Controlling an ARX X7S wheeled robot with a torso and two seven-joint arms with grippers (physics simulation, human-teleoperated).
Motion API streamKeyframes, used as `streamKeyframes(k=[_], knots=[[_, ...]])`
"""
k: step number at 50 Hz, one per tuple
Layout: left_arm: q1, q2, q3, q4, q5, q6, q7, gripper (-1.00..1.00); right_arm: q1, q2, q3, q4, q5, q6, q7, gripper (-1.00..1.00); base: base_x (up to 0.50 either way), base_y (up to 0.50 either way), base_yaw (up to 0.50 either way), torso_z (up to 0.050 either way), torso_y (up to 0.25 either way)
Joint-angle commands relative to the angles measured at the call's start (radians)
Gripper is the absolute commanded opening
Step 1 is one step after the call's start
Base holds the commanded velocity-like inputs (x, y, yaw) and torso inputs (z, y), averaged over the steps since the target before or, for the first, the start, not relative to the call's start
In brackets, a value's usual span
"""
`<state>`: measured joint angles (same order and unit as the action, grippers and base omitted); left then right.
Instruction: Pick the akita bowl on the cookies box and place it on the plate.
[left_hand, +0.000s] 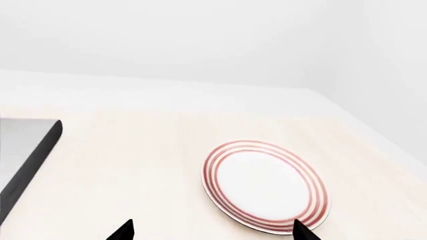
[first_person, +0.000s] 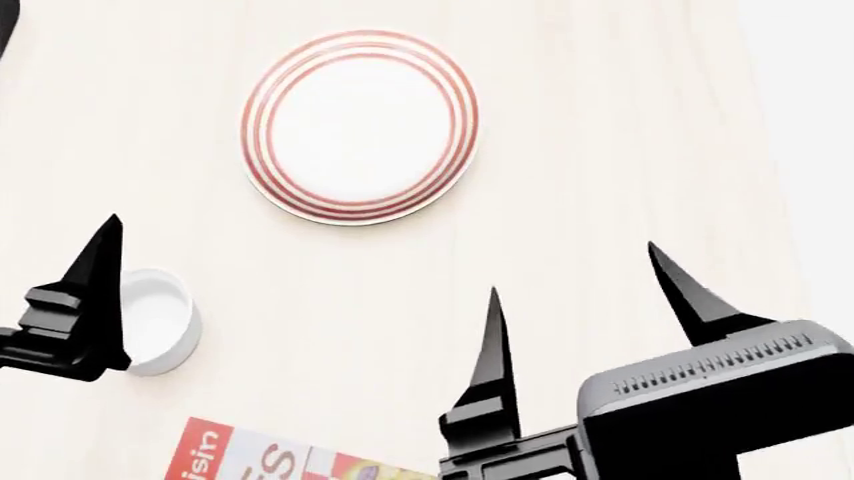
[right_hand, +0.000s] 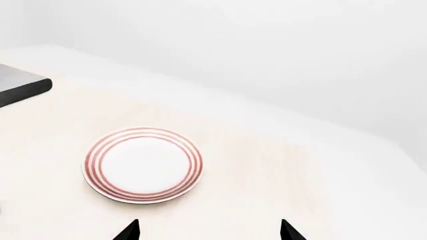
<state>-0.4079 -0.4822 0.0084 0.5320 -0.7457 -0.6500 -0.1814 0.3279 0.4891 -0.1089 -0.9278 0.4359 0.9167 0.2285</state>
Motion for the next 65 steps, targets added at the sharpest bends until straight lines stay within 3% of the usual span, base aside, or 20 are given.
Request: streamKeyframes(k=[1,4,9,14,20,39,55,65], knots=[[-0.064,-0.021,0.005,-0.032,-0.031,-0.039,0.019,1.00,0.256,0.026,0.030,-0.103,0.278,0.375,-0.093,1.00,0.00,0.00,0.00,0.000,0.000],[-0.066,-0.022,0.008,-0.034,-0.026,-0.036,0.019,1.00,0.328,0.011,0.058,-0.114,0.389,0.482,-0.080,1.00,0.00,0.00,0.00,0.000,0.000],[-0.070,-0.023,0.015,-0.039,-0.012,-0.027,0.019,1.00,0.451,0.025,0.067,-0.115,0.751,0.642,0.063,1.00,0.00,0.00,0.00,0.000,0.000],[-0.071,-0.024,0.021,-0.034,-0.008,-0.028,0.016,1.00,0.561,0.070,0.023,-0.022,1.158,0.622,0.365,1.00,0.00,0.00,0.00,0.000,0.000],[-0.068,-0.028,0.025,-0.017,-0.010,-0.031,0.011,1.00,0.723,0.139,-0.187,0.040,1.459,0.528,0.629,1.00,0.00,0.00,0.00,0.000,0.000],[-0.063,-0.034,0.032,-0.012,-0.010,-0.029,0.010,1.00,0.937,0.129,-0.562,0.071,1.732,0.416,0.877,1.00,0.00,0.00,0.00,0.000,0.000],[-0.055,-0.037,0.037,-0.004,-0.011,-0.020,0.012,1.00,1.016,0.033,-0.783,0.083,1.834,0.354,0.983,1.00,0.00,0.00,0.00,0.000,0.000],[-0.052,-0.037,0.040,-0.006,-0.006,-0.011,0.013,1.00,1.029,-0.013,-0.847,0.132,1.816,0.381,0.973,1.00,0.00,0.00,0.00,0.000,0.000]])
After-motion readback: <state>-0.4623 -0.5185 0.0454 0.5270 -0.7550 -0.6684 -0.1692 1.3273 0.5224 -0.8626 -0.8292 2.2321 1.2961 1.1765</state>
